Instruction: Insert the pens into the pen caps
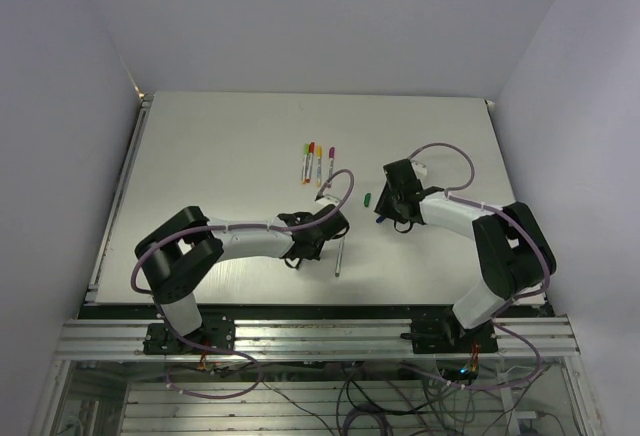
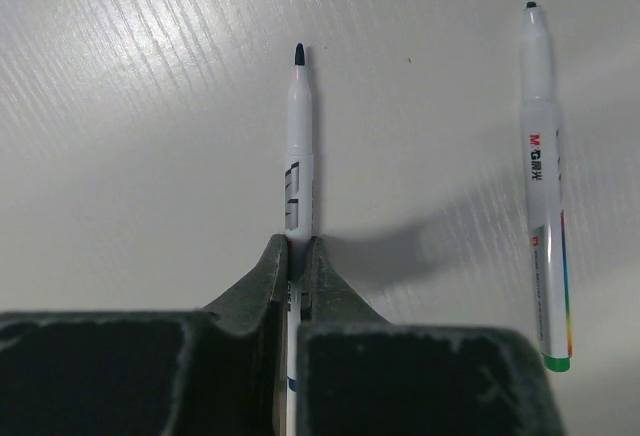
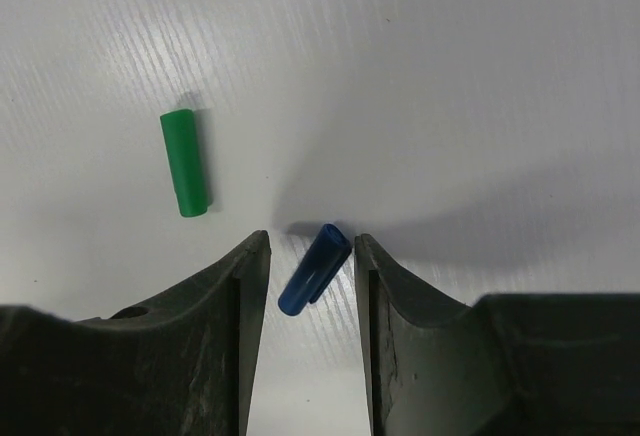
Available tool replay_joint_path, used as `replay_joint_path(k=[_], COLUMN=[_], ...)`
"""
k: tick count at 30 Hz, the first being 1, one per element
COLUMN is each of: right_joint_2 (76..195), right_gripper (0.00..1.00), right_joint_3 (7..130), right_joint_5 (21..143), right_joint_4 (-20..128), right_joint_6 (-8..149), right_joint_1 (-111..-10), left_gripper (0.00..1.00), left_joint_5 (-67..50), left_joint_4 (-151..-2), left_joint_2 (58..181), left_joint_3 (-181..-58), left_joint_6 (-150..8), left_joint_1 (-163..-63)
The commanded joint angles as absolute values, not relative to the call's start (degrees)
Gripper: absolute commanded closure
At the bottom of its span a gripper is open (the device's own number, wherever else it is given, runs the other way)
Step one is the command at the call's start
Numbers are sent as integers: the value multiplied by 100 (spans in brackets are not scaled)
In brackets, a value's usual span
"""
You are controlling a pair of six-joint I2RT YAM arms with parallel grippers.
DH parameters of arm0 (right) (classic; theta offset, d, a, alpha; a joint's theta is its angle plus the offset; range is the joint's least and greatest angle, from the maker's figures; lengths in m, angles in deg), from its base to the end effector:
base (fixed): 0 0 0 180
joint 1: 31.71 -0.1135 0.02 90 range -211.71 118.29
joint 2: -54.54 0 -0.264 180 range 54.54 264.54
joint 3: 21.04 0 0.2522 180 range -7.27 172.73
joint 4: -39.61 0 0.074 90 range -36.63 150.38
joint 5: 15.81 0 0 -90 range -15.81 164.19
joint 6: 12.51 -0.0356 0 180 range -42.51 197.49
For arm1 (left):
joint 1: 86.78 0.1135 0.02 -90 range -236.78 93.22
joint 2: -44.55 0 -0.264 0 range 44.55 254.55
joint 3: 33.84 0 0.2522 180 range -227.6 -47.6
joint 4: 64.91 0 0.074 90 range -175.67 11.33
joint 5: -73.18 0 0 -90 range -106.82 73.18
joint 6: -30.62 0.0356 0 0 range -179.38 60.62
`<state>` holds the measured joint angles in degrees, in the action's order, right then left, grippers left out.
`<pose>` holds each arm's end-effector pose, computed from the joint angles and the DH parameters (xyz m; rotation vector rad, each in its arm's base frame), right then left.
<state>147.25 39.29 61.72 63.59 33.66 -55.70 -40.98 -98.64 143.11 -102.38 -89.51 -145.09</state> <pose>0.2824 0.1173 0.1516 0.5182 2.4778 0.1973 0.1830 -0.2687 0.1529 0.4927 2.4810 -0.0233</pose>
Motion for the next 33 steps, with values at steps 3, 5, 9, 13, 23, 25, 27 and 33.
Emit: replay_joint_path(k=[3,5,9,13,23,25,27,33], right_joint_2=[14991,15036,15058,15019,15087,15185,15292,15510], right_gripper=[61,61,61,61,62,63,65,80], right_joint_3=[4049,4090,4093,3983,3742,3758,3791,3842], right_joint_5=[6204,6206,6202,6241,6119,6117,6123,6320], right_joint_4=[6569,6657,6814,6860,6982,6996,7040,7123], right_joint_6=[3389,3402,3416,3392,3302,3329,3372,3573], right_joint_1=[-5636,-5655,-5722,-5782,-5966,-5966,-5966,-5966], left_gripper=[93,93,93,93,93,93,93,93], left_joint_5=[-4028,-4044,-4055,-4040,-3919,-3910,-3927,-3963], left_joint_4=[-9981,-9985,-9985,-9980,-9918,-9911,-9895,-9861], left_joint_2=[14252,14218,14141,14093,14027,13998,13942,13860], left_joint_3=[-10240,-10227,-10177,-10121,-10025,-10009,-9973,-9905], left_joint_6=[-8796,-8790,-8813,-8855,-8850,-8844,-8852,-8869], left_joint_1=[-14427,-14418,-14401,-14385,-14380,-14370,-14368,-14356])
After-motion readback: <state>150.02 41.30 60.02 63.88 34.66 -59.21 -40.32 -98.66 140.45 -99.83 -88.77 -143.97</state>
